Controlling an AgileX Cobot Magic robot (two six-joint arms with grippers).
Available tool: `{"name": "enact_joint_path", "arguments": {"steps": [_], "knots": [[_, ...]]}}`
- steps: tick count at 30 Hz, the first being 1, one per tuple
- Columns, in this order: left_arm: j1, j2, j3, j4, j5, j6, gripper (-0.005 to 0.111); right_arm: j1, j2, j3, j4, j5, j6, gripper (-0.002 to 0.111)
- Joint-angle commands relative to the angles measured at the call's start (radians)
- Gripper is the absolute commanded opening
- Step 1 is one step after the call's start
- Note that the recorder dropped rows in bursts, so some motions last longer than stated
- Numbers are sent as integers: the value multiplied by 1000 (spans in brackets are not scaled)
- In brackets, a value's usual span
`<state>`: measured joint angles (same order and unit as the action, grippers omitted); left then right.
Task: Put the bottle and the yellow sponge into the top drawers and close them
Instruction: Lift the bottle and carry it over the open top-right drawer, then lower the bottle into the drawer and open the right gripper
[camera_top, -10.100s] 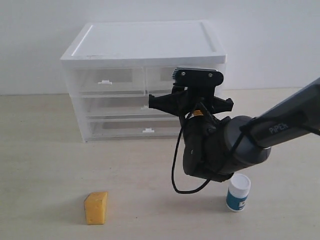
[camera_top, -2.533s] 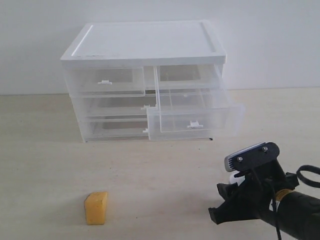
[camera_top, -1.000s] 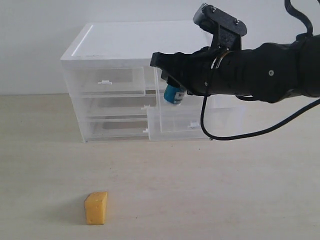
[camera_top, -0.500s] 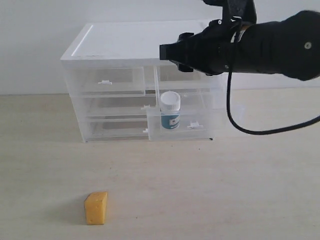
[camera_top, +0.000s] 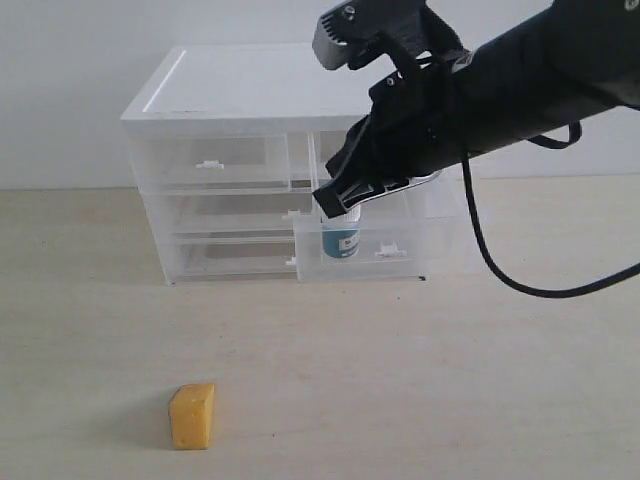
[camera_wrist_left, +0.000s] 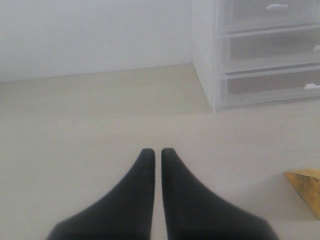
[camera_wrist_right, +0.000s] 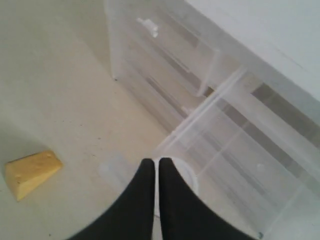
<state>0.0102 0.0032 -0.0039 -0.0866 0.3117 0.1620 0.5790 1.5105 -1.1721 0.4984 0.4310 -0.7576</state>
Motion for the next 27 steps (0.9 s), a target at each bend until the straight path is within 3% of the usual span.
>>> {"name": "enact_joint_path", "arguments": {"steps": [1,14,27], "knots": [[3,-3,4,1,-5,4,4,2,36,-29,113,22,-100,0],[3,-3,4,1,-5,4,4,-14,117,-27,116,-88,-108,0],[3,-3,4,1,-5,4,4,-166,117,-27,117,-72,-82,0]]}}
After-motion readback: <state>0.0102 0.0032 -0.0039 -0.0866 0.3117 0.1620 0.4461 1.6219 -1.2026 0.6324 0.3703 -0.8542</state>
